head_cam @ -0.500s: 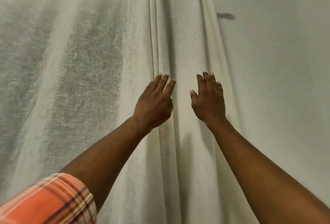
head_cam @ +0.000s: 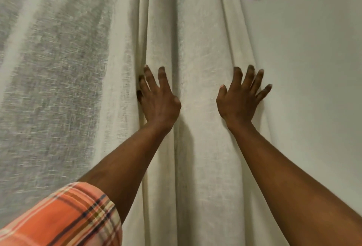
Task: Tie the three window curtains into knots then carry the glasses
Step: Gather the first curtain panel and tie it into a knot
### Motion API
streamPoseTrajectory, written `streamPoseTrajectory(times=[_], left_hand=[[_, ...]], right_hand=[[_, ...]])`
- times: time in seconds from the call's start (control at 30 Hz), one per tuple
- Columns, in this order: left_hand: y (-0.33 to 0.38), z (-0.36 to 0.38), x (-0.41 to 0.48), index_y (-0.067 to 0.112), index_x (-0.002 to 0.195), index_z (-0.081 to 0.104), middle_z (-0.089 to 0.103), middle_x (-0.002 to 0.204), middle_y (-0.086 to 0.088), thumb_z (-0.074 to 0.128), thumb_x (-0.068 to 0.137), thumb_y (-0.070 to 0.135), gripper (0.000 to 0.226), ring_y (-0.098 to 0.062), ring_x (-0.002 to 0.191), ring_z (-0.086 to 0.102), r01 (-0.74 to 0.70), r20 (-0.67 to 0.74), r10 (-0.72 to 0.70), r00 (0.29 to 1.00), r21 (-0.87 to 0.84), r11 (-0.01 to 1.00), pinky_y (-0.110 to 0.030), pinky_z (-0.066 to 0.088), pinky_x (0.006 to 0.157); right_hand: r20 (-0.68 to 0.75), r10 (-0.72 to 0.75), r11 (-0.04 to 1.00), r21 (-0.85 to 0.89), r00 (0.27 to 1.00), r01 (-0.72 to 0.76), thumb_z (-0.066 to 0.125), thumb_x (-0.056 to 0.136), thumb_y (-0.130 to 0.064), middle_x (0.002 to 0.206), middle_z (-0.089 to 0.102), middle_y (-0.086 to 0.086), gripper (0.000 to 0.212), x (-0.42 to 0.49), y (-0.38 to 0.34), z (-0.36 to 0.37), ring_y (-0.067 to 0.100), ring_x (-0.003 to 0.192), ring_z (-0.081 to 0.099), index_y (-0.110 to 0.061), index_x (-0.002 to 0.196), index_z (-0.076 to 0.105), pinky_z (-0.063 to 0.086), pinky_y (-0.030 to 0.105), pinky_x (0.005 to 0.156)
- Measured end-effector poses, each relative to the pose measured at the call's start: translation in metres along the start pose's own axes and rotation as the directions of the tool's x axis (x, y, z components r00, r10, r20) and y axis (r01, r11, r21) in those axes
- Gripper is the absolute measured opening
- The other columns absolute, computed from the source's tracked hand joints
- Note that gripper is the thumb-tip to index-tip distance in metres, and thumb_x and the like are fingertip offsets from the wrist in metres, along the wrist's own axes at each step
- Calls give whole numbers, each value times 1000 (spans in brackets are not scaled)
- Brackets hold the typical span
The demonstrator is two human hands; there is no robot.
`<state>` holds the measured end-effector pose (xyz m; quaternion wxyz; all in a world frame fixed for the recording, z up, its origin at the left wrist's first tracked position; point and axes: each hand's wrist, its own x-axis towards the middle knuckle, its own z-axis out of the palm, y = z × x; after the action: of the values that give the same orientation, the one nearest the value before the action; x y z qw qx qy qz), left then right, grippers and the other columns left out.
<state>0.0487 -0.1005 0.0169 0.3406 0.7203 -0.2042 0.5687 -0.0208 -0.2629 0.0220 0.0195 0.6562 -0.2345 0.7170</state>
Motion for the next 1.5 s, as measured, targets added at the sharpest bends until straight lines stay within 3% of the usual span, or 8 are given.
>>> streamPoseTrajectory(times=[0.1, 0.17, 0.33, 0.5, 0.8, 1.03, 1.17, 1.5], left_hand=[[-9, 3, 6, 22, 150, 4, 3, 157, -18, 60, 84, 23, 86, -37, 138, 25, 50, -32, -48, 998, 53, 997, -48, 36, 101], [-15, 2, 12, 20, 150, 3, 31, 146, -16, 59, 88, 25, 83, -32, 117, 49, 69, 10, -69, 998, 4, 998, -44, 44, 87], [-28, 0, 31, 8, 115, 50, 63, 94, -6, 47, 97, 36, 33, -18, 70, 53, 146, 47, -142, 989, -93, 985, -31, 36, 59], [-46, -4, 41, 11, 86, 57, 57, 73, -2, 34, 101, 43, 42, -13, 54, 44, 64, 63, -58, 996, -101, 993, -26, 26, 46], [-135, -34, 83, 4, 103, 63, 66, 103, -16, 40, 99, 34, 38, -35, 94, 61, 52, 92, -32, 995, -221, 974, -28, 34, 68], [-286, -80, 130, 14, 110, 62, 63, 111, -14, 53, 81, 55, 51, -32, 105, 60, 163, 51, -155, 987, -241, 957, -34, 48, 86], [-304, -102, 128, 6, 113, 62, 60, 116, -26, 42, 96, 33, 38, -41, 107, 57, 258, 66, -255, 965, -56, 964, -43, 45, 88], [-203, -40, 100, 16, 101, 52, 64, 100, -12, 34, 97, 36, 27, -34, 89, 60, -47, 46, 47, 998, 12, 999, -38, 45, 70]], right_hand=[[17, 97, 993, 58, 995, -98, 54, 90, -29, 158, 12, 18, 67, 8, 0, 3, 41, 141, 22, -18, 148, 24, 25, 59, 110], [22, 120, 986, 111, 993, -121, 55, 90, -23, 154, 21, 18, 70, 13, -3, 4, 40, 121, 47, -18, 149, 18, 43, 48, 92], [54, 147, 982, 110, 988, -152, 47, 95, -18, 125, 55, 14, 67, 22, -18, 5, 33, 95, 61, -16, 152, 12, 34, 33, 69], [68, 177, 977, 110, 982, -183, 44, 97, -18, 128, 56, 17, 50, 24, -54, 9, 38, 107, 58, -11, 144, 29, 42, 40, 82], [215, -27, 973, 230, 976, -24, 41, 95, -11, 123, 57, 13, 34, 8, -227, 29, 34, 111, 56, -14, 128, 47, 44, 37, 87], [211, -503, 772, 547, 838, 325, 35, 97, -12, 125, 58, 6, 33, -30, -430, 18, 26, 115, 56, -18, 119, 58, 37, 31, 78], [300, -475, 821, 488, 827, 295, 39, 94, -11, 123, 58, 8, 32, -32, -405, 43, 29, 114, 56, -19, 118, 59, 39, 32, 81], [310, -96, 973, 231, 946, 23, 45, 94, -11, 116, 62, 11, 33, -25, -236, 69, 33, 104, 60, -13, 126, 51, 44, 35, 78]])
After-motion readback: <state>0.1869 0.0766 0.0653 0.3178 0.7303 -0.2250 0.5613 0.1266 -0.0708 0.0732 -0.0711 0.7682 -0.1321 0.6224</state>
